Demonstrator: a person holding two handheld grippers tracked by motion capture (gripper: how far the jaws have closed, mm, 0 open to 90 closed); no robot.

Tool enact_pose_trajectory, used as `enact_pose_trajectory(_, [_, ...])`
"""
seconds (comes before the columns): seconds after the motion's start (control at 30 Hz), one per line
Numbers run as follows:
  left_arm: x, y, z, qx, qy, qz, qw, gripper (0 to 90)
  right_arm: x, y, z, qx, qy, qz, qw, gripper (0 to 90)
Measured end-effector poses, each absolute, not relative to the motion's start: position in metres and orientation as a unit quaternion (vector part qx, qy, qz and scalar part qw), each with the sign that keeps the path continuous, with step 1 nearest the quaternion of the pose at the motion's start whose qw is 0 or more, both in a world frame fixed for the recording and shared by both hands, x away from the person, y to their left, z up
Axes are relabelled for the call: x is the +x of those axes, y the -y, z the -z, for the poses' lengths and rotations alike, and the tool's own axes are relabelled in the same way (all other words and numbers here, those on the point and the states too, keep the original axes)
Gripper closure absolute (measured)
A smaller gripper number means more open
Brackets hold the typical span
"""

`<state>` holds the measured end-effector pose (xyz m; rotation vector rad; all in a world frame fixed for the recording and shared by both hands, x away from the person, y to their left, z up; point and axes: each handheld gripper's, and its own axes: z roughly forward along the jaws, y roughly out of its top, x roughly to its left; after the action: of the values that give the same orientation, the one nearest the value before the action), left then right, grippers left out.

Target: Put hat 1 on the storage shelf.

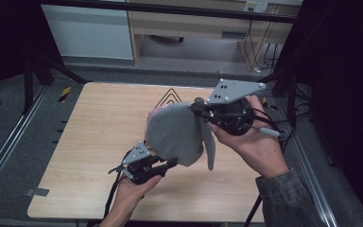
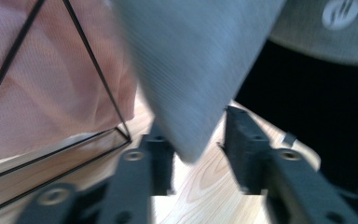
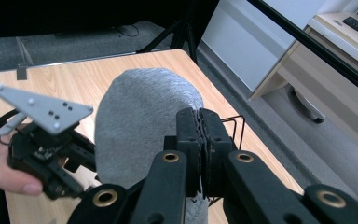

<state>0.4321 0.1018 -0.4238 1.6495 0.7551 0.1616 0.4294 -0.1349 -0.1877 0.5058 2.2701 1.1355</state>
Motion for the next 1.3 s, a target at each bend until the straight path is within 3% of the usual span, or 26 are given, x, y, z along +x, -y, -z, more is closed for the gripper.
enact_pose_trajectory(0.07, [0.433, -0.104, 0.422, 0.714, -0.323, -0.069, 0.617, 82.2, 0.429, 0.135, 0.188, 0.189, -0.844, -0.42, 0.274, 88.3])
enact_pose_trajectory(0.13, [0.432, -0.107, 0.419, 0.718, -0.32, -0.078, 0.613, 86.5, 0.429, 0.136, 0.189, 0.187, -0.846, -0.417, 0.273, 88.3])
enact_pose_trajectory(0.7, [0.435, -0.136, 0.395, 0.735, -0.333, -0.113, 0.58, 86.8, 0.433, 0.139, 0.195, 0.193, -0.849, -0.412, 0.27, 88.2])
enact_pose_trajectory(0.97, [0.462, -0.154, 0.332, 0.756, -0.313, -0.151, 0.554, 86.8, 0.447, 0.152, 0.192, 0.212, -0.821, -0.449, 0.28, 88.2])
enact_pose_trajectory(1.3, [0.514, -0.162, 0.266, 0.76, -0.303, -0.197, 0.54, 86.8, 0.495, 0.17, 0.196, 0.259, -0.758, -0.518, 0.3, 88.2])
